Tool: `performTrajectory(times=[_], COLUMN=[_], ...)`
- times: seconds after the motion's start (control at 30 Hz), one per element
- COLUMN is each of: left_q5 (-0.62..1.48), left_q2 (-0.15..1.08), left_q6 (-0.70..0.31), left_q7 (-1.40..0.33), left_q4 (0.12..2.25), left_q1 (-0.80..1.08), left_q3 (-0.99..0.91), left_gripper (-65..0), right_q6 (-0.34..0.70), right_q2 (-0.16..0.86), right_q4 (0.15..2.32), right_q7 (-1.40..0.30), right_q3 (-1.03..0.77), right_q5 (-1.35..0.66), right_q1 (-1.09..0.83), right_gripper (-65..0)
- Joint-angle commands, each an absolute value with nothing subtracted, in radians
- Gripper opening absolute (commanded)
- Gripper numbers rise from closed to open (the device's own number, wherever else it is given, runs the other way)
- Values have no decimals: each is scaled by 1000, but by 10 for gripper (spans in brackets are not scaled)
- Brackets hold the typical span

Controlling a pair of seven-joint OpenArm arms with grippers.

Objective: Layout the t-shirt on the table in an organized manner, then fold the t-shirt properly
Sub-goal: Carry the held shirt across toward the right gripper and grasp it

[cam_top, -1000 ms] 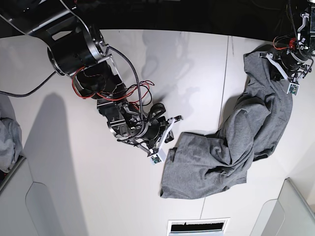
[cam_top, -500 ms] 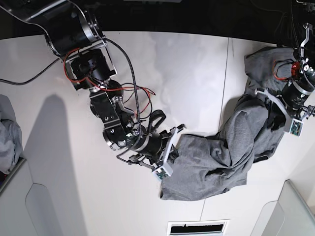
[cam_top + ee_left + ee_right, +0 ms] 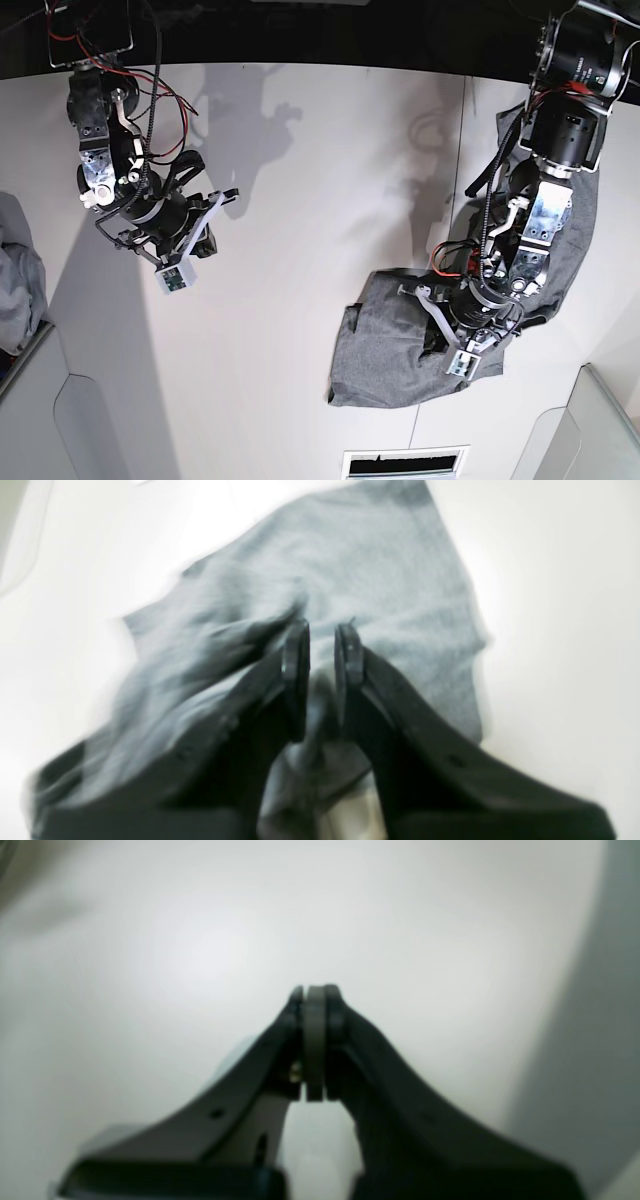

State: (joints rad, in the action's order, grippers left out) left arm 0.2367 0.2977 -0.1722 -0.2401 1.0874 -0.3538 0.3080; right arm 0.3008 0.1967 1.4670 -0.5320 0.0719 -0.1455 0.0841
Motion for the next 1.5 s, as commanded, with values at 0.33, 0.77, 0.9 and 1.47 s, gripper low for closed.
performTrajectory(times=[0.33,0.77,0.9,1.47], left_q5=[93,93,98,227], left_q2=[140,-13,-28,46], left_q6=[-176,-410,-469,-408], left_q7=[-154,-213,-232,-433], left_q4=[723,775,870,1316], left_q1=[-460,-244,-162,-124], left_q3=[340,345,436,620], left_gripper=[-534,-534,-534,-530], right_q6=[385,416,416,202], right_q2=[199,199,199,199], right_q4=[1640,1644,1644,1561], right_q7=[-518,-514,-481,-565], right_q3=[-130,-131,-131,-234], right_q5=[-290,-366,-347,-282], right_q1=[-93,-91,-91,-7], right_gripper=[-650,-650,-650,-399])
